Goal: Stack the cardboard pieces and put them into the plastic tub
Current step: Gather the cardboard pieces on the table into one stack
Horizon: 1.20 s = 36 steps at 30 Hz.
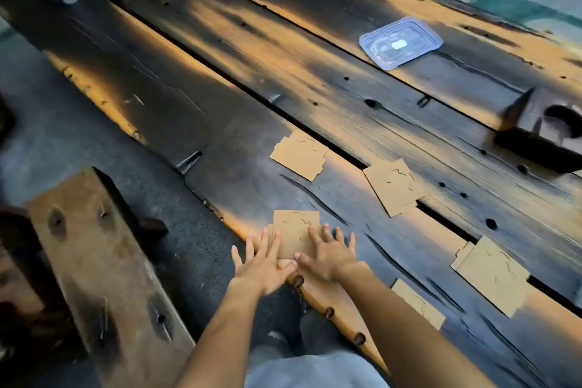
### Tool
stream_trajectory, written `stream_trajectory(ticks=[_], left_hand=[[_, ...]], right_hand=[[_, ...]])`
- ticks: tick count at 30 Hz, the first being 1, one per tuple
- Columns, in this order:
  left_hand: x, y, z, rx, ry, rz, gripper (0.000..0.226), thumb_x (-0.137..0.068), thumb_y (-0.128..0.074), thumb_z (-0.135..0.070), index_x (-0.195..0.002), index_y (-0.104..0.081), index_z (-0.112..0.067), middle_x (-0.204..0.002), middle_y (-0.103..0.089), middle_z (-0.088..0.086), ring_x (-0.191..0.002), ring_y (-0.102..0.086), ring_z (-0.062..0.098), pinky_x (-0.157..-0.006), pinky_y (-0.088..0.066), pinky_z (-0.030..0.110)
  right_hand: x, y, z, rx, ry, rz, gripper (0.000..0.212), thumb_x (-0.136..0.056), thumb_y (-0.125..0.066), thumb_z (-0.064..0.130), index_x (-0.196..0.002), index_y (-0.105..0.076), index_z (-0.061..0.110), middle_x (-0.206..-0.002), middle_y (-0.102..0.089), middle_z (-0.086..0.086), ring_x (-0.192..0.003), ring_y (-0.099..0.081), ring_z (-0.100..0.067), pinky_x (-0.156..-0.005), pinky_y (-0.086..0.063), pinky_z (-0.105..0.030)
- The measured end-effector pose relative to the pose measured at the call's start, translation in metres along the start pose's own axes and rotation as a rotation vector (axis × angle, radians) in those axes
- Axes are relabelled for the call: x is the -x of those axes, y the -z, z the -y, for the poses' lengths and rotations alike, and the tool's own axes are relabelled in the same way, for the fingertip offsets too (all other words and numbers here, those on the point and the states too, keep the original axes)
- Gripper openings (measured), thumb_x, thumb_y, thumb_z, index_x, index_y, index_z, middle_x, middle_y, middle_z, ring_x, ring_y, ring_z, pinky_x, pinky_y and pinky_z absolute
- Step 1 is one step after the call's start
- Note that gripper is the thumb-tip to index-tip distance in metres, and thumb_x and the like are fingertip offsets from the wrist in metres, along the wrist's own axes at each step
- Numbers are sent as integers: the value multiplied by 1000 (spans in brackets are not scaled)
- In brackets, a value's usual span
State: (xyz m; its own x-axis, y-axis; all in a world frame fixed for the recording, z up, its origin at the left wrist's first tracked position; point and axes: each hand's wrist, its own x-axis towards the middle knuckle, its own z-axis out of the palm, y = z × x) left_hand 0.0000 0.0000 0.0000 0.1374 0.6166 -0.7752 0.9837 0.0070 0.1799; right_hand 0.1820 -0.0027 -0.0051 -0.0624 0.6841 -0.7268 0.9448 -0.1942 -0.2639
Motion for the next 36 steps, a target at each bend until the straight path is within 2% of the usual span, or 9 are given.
stream_trajectory(ticks=[9, 18, 22, 24, 26, 28, 30, 33, 36], left_hand=[[-24, 1, 2, -96, -1, 49, 85, -95, -22, -77, -161, 17, -40, -173, 21, -5, -156, 27, 35, -120, 16, 68], [-51, 39, 21, -363, -199, 54, 95, -90, -24, -85, -162, 16, -37, -173, 17, -7, -157, 26, 34, -120, 12, 68], [-59, 52, 28, -492, -322, -9, 96, -95, -39, -74, -166, 6, -27, -175, 1, -6, -160, 11, 35, -122, 4, 69], [-64, 57, 31, -536, -388, -61, 91, -98, -51, -61, -165, -5, -22, -173, -12, -2, -160, 1, 35, -125, -4, 65], [-72, 63, 34, -577, -455, -95, 83, -97, -60, -50, -162, -16, -21, -166, -22, 2, -157, -9, 34, -125, -13, 60], [-77, 66, 36, -593, -492, -122, 77, -95, -65, -43, -156, -26, -21, -161, -26, 5, -154, -16, 33, -124, -20, 56], [-85, 69, 40, -602, -539, -133, 74, -92, -68, -41, -153, -30, -20, -164, -23, 6, -153, -17, 33, -122, -25, 52], [-94, 72, 43, -606, -573, -103, 77, -94, -69, -38, -156, -27, -17, -173, -8, 4, -157, -11, 33, -123, -26, 50], [-100, 73, 46, -609, -590, -79, 82, -96, -68, -36, -160, -21, -17, -175, -5, 1, -159, -10, 32, -125, -24, 49]], right_hand=[[-13, -6, 2, 53, 3, 8, 84, -99, -25, 74, -165, -1, 28, -174, 3, -13, -158, 11, -42, -124, 9, -63], [1, -26, 25, -134, -159, -25, 83, -101, -27, 69, -166, -2, 24, -174, 1, -12, -158, 8, -41, -126, 6, -61], [3, -26, 37, -159, -218, -61, 80, -102, -42, 58, -164, -11, 18, -171, -14, -15, -158, -7, -41, -127, -3, -57], [-1, -23, 39, -116, -223, -115, 78, -97, -59, 45, -158, -22, 13, -162, -33, -15, -150, -25, -39, -126, -13, -52], [-6, -21, 40, -108, -237, -164, 76, -91, -68, 31, -153, -30, 11, -149, -44, -14, -142, -37, -37, -125, -19, -48], [-9, -21, 37, -117, -247, -194, 76, -87, -70, 27, -151, -33, 11, -145, -43, -14, -140, -37, -36, -124, -21, -47], [-12, -24, 36, -122, -264, -222, 84, -82, -76, 28, -152, -32, 11, -151, -38, -14, -143, -33, -35, -124, -22, -46], [-16, -30, 39, -148, -265, -241, 92, -83, -77, 30, -157, -25, 12, -162, -27, -15, -151, -24, -35, -126, -19, -45], [-18, -37, 45, -189, -279, -258, 87, -87, -72, 27, -158, -23, 14, -166, -23, -16, -153, -23, -34, -126, -19, -45]])
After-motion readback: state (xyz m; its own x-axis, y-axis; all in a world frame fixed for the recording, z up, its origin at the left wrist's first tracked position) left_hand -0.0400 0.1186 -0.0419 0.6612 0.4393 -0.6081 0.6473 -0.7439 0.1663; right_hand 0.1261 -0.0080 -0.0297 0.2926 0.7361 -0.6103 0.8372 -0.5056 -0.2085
